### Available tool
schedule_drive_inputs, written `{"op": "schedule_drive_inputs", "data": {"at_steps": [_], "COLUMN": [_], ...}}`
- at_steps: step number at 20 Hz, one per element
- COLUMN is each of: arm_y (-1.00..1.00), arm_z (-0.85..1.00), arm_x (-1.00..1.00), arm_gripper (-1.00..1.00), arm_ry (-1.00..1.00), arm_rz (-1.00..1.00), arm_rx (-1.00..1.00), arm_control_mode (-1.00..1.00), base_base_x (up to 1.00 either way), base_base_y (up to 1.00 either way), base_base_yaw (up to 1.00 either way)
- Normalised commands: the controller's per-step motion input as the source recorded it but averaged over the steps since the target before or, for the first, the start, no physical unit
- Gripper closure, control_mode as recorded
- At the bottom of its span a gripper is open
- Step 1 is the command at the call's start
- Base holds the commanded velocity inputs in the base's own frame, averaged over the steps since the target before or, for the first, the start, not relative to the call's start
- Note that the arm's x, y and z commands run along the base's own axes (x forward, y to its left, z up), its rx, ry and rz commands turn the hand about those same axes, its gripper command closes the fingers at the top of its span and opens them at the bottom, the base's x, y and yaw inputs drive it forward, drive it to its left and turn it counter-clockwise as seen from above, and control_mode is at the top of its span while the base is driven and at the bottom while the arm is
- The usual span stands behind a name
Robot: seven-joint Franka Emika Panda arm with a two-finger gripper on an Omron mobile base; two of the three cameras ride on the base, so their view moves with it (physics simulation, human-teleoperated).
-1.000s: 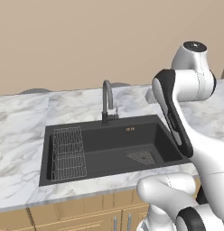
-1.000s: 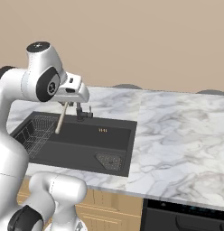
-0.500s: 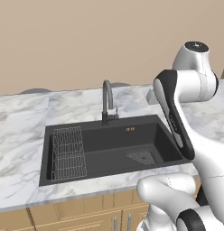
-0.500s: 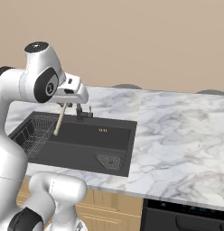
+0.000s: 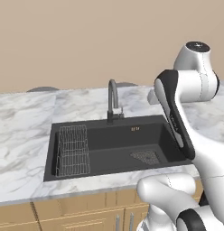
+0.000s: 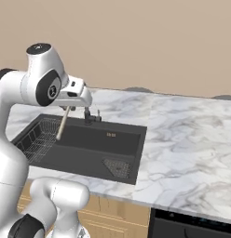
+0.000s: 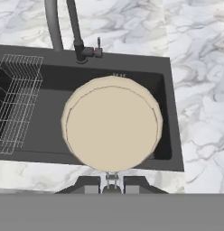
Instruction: Pick up the dish brush and soap dispenser from the sink, and place them back in the cabinet, and close the cabinet doors.
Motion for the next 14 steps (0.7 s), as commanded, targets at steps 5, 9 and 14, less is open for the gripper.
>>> {"op": "schedule_drive_inputs", "data": {"at_steps": [5,9,14], "arm_y": [0.00,0.00,0.00], "arm_z": [0.00,0.00,0.00], "arm_x": [0.00,0.00,0.00], "arm_gripper": [1.00,1.00,1.00], "arm_ry": [0.00,0.00,0.00], "arm_rz": [0.00,0.00,0.00], "arm_rx": [0.00,0.00,0.00], "arm_control_mode": [1.00,1.00,1.00], "base_base_x": [-0.01,0.00,0.00], "base_base_y": [0.00,0.00,0.05], "base_base_yaw": [0.45,0.57,0.63]}}
